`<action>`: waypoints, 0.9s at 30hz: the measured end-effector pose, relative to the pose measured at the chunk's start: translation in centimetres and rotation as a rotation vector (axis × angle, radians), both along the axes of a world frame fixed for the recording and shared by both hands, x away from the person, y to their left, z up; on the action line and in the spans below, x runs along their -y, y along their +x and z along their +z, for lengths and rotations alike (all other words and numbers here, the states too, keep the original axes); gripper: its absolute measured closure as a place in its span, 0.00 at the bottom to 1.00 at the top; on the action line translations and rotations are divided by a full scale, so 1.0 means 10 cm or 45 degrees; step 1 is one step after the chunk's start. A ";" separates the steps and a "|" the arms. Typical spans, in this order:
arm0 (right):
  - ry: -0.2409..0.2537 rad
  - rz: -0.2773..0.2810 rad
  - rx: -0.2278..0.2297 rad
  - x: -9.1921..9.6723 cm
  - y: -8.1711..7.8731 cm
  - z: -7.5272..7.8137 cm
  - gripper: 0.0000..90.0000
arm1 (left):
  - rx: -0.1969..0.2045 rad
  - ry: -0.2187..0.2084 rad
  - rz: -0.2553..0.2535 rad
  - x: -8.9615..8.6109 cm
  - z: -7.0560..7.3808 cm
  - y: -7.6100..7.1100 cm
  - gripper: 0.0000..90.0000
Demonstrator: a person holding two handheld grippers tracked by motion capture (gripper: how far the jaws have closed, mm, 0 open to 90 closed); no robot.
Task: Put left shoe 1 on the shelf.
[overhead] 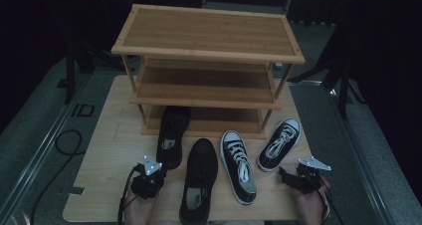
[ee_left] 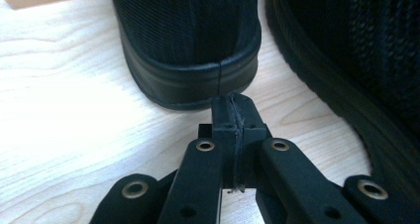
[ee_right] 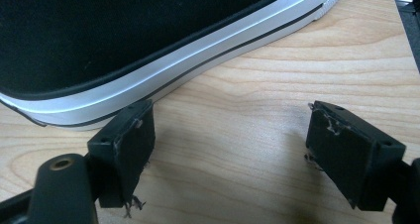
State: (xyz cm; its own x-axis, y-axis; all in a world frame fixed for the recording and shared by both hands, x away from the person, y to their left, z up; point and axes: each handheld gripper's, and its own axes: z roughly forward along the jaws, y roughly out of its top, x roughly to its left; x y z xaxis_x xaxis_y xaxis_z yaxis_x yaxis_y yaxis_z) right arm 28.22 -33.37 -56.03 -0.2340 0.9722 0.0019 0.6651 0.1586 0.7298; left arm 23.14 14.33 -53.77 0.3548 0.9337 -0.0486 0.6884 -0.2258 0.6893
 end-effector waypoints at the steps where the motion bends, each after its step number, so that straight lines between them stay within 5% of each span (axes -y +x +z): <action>1: 0.000 0.000 0.000 0.00 0.00 0.00 0.21 | -0.005 0.011 0.000 0.01 -0.01 0.01 1.00; 17: 0.000 0.000 0.000 0.00 0.00 0.00 0.21 | -0.067 0.056 0.017 0.08 -0.11 0.12 1.00; 27: 0.000 0.000 0.000 0.00 0.00 0.00 0.21 | -0.059 0.021 0.015 0.07 -0.09 0.15 1.00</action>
State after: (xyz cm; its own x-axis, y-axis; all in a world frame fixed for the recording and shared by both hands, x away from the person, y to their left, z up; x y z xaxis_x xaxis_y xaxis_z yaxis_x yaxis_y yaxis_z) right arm 28.22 -33.37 -56.03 -0.2337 0.9723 0.0020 0.6651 0.1584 0.7297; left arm 24.65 13.63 -54.65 0.3416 0.9386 -0.0494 0.7221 -0.2284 0.6530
